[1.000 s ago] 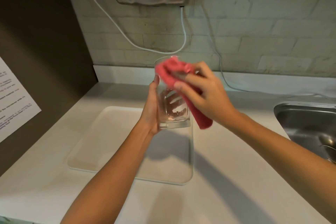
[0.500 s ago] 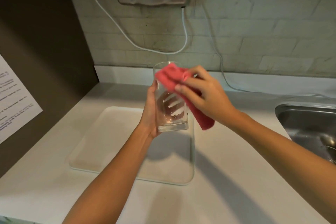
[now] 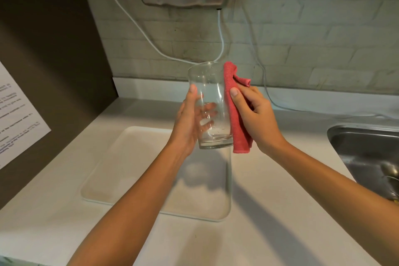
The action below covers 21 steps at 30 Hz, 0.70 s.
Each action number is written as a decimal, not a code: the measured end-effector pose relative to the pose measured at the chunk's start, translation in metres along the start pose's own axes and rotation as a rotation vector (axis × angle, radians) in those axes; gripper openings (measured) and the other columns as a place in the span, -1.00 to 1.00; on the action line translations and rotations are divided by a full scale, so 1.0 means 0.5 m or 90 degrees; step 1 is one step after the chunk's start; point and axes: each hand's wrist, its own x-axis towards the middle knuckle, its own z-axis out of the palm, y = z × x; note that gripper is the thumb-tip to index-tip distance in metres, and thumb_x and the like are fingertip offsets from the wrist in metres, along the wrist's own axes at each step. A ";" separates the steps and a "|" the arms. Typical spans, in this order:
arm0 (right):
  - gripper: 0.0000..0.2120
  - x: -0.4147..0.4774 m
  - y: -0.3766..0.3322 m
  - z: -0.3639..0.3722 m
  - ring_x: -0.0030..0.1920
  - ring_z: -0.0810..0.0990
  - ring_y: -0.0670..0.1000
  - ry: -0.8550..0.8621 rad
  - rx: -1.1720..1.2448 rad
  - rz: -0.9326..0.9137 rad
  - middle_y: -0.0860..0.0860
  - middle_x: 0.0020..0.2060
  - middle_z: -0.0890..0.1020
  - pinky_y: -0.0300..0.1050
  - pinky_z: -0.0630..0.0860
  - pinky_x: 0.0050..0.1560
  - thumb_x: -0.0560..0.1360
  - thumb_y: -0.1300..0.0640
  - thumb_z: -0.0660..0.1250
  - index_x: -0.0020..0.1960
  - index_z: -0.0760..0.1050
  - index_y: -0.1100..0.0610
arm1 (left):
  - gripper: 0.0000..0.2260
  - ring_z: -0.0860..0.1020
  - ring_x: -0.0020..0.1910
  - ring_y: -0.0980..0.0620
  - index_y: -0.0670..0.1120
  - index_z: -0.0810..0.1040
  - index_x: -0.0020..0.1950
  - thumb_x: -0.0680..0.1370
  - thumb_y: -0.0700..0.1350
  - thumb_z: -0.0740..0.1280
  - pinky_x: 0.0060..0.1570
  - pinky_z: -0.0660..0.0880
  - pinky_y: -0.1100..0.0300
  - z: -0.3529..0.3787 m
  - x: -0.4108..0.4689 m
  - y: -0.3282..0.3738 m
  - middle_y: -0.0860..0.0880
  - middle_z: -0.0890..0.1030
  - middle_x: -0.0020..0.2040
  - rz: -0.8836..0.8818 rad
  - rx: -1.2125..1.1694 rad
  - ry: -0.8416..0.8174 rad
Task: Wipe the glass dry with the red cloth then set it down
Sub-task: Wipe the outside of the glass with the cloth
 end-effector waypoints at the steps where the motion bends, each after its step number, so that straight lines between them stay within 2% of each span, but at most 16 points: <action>1: -0.79 0.001 0.000 -0.003 -0.02 0.51 -0.16 0.006 -0.006 -0.002 -0.02 0.00 0.51 -0.25 0.44 0.09 0.56 0.06 0.21 0.17 0.48 -0.09 | -0.42 0.61 -0.27 0.11 -0.02 0.50 0.08 0.29 0.39 0.21 -0.21 0.48 0.16 -0.003 0.000 -0.001 0.01 0.68 -0.19 0.005 0.035 0.003; 4: -0.80 0.005 -0.003 -0.009 -0.06 0.50 -0.19 0.030 -0.022 -0.009 -0.08 -0.07 0.49 -0.31 0.42 0.04 0.56 0.06 0.21 0.14 0.52 -0.06 | -0.58 0.61 -0.10 0.05 0.07 0.56 0.07 0.41 0.33 0.27 -0.15 0.51 0.09 -0.010 -0.007 0.006 0.00 0.66 0.02 0.001 0.119 -0.024; 7: -0.78 0.012 -0.008 -0.003 -0.16 0.46 -0.26 0.043 -0.065 -0.016 -0.12 -0.16 0.48 -0.42 0.36 -0.07 0.56 0.04 0.19 0.10 0.57 0.04 | -0.59 0.60 -0.11 0.06 0.09 0.57 -0.01 0.28 0.29 0.37 -0.11 0.54 0.05 0.000 -0.018 0.011 0.12 0.61 -0.10 0.017 0.168 -0.064; 9: -0.78 0.013 -0.010 0.005 -0.21 0.44 -0.26 0.058 -0.071 -0.009 -0.11 -0.21 0.45 -0.41 0.34 -0.12 0.57 0.04 0.18 0.02 0.59 0.07 | -0.64 0.59 -0.16 0.07 0.06 0.55 -0.08 0.29 0.27 0.36 -0.10 0.55 0.03 0.012 -0.022 0.006 0.14 0.59 -0.21 0.023 0.159 -0.053; 10: -0.79 0.012 -0.011 0.011 -0.21 0.44 -0.24 0.063 -0.067 -0.007 -0.10 -0.22 0.43 -0.40 0.33 -0.11 0.57 0.05 0.17 -0.03 0.58 0.06 | -0.65 0.58 -0.19 0.06 0.05 0.54 -0.08 0.30 0.25 0.36 -0.10 0.56 0.02 0.018 -0.025 0.006 0.11 0.58 -0.23 0.018 0.136 -0.030; 12: -0.79 0.003 -0.011 0.024 -0.12 0.44 -0.13 0.060 -0.069 -0.014 -0.09 -0.19 0.39 -0.36 0.33 -0.02 0.58 0.06 0.16 -0.05 0.56 0.05 | -0.50 0.58 -0.20 0.01 -0.04 0.53 0.04 0.26 0.27 0.42 -0.13 0.57 0.02 0.027 -0.022 0.004 -0.01 0.57 -0.15 -0.013 0.040 0.012; 14: -0.75 -0.014 -0.011 0.037 0.06 0.38 -0.01 0.050 -0.122 -0.043 -0.05 -0.06 0.38 -0.27 0.28 0.15 0.57 0.02 0.13 0.11 0.54 0.04 | -0.31 0.60 -0.16 -0.03 -0.13 0.52 0.20 0.24 0.29 0.44 -0.19 0.58 0.07 0.033 -0.019 0.008 -0.12 0.58 -0.03 -0.052 -0.020 0.028; 15: -0.71 -0.024 -0.013 0.042 0.14 0.32 0.00 0.045 -0.165 -0.071 -0.03 0.04 0.38 -0.24 0.23 0.22 0.55 0.01 0.13 0.20 0.50 0.01 | -0.34 0.62 -0.16 -0.02 -0.15 0.52 0.22 0.30 0.29 0.42 -0.23 0.58 0.11 0.032 -0.015 0.009 -0.13 0.61 -0.02 -0.060 -0.032 0.023; 18: -0.67 -0.030 -0.016 0.041 0.35 0.19 0.03 0.034 -0.270 -0.137 0.03 0.35 0.29 -0.08 0.10 0.29 0.55 0.02 0.14 0.28 0.44 0.01 | -0.57 0.63 -0.36 0.07 -0.13 0.60 0.02 0.48 0.22 0.27 -0.39 0.55 0.22 0.024 -0.020 0.012 -0.04 0.65 -0.26 -0.073 -0.045 -0.024; 20: -0.66 -0.012 -0.022 0.033 0.43 0.12 0.00 0.016 -0.262 -0.097 0.00 0.46 0.17 0.01 0.06 0.36 0.58 0.03 0.11 0.33 0.38 0.00 | -0.56 0.60 -0.42 0.07 -0.12 0.56 -0.04 0.47 0.26 0.25 -0.38 0.55 0.20 0.022 -0.024 0.006 0.00 0.62 -0.38 -0.090 -0.042 -0.041; 21: -0.66 -0.004 -0.026 0.031 0.43 0.15 -0.03 0.003 -0.232 -0.075 -0.03 0.46 0.17 0.03 0.10 0.39 0.59 0.05 0.10 0.36 0.35 0.01 | -0.53 0.59 -0.43 0.07 -0.13 0.54 -0.02 0.45 0.28 0.25 -0.38 0.55 0.18 0.022 -0.023 0.004 0.00 0.61 -0.38 -0.095 -0.043 -0.036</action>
